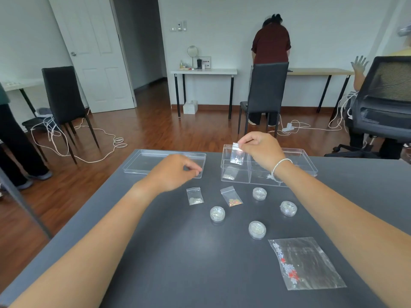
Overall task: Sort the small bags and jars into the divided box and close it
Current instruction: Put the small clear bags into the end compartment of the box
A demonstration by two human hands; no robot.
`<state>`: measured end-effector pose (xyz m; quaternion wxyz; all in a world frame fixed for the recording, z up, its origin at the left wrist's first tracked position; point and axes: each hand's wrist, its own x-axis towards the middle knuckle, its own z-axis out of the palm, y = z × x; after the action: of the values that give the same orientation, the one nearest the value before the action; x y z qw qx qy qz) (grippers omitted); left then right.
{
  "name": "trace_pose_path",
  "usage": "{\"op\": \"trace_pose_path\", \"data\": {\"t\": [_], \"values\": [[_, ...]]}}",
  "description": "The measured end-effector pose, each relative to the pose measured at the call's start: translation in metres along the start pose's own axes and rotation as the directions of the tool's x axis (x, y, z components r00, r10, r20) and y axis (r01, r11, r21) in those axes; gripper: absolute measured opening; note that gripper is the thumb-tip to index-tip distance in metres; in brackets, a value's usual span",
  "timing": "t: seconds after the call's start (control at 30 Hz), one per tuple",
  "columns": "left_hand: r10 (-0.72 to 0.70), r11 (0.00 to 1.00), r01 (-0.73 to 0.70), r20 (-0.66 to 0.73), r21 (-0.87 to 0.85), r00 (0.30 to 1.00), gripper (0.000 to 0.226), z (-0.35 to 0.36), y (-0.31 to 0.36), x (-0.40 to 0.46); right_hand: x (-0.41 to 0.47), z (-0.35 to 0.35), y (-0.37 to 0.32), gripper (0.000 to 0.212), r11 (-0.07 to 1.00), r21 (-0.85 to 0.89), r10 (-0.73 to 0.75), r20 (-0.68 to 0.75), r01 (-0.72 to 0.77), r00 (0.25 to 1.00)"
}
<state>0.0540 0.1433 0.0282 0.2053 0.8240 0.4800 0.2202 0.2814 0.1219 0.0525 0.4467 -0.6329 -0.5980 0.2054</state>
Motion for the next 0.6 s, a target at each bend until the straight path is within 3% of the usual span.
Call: {"op": "trace_pose_path", "data": {"t": [0.1,0.3,0.43,0.6], "values": [[-0.051,0.996,0.043,0.097,0.083,0.994,0.018,0.002,-0.008,-0.011,-0.003,0.004,0.0,0.015,0.99,-0.136,-0.012,0.076,0.022,0.997],[-0.065,0.996,0.056,0.124,0.07,0.99,0.018,0.009,-0.013,-0.021,-0.005,0.007,-0.001,0.017,0.956,-0.29,0.001,0.183,0.053,0.983],[-0.051,0.998,0.046,0.119,0.044,0.992,0.01,0.01,-0.014,-0.022,-0.001,0.009,0.002,0.021,0.915,-0.399,0.004,0.159,0.061,0.987],[-0.046,0.999,0.049,0.102,-0.023,0.994,0.018,0.012,-0.016,-0.024,-0.004,0.007,0.009,0.024,0.878,-0.469,-0.077,0.049,0.091,0.996]]}}
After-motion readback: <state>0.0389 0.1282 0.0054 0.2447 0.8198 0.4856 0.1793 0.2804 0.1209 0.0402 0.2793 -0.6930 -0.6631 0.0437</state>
